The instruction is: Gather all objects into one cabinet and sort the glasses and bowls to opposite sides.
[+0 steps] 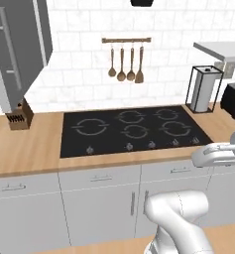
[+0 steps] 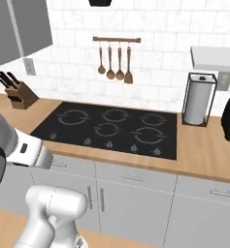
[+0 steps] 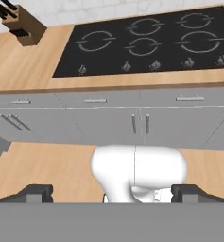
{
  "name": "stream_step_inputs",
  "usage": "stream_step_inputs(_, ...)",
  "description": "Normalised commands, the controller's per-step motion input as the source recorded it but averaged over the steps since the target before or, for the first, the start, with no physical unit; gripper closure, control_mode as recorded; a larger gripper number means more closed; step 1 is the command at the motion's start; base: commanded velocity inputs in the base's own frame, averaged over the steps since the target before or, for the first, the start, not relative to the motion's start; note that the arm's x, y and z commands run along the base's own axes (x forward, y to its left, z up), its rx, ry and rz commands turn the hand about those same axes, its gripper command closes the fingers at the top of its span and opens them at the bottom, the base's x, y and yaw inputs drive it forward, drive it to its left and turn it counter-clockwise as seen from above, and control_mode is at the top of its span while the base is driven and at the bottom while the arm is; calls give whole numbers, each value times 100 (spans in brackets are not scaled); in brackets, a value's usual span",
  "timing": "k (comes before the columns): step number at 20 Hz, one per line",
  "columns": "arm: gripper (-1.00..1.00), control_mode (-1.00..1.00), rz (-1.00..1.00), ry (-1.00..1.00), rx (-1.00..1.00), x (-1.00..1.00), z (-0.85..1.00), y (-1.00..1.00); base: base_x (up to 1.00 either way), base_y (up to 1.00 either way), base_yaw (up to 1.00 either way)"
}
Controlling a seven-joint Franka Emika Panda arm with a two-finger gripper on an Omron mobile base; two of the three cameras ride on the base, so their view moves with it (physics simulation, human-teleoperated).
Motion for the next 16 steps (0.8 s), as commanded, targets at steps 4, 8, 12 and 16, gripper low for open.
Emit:
stream_step_inputs(4, -100, 100, 0, 0, 0, 0, 0, 0, 0, 62, 0)
stream_step_inputs(8, -100, 100, 0, 0, 0, 0, 0, 0, 0, 66, 0)
stream_step_inputs(12, -100, 100, 0, 0, 0, 0, 0, 0, 0, 68, 0)
stream_step_inputs(16, -100, 100, 0, 0, 0, 0, 0, 0, 0, 71, 0)
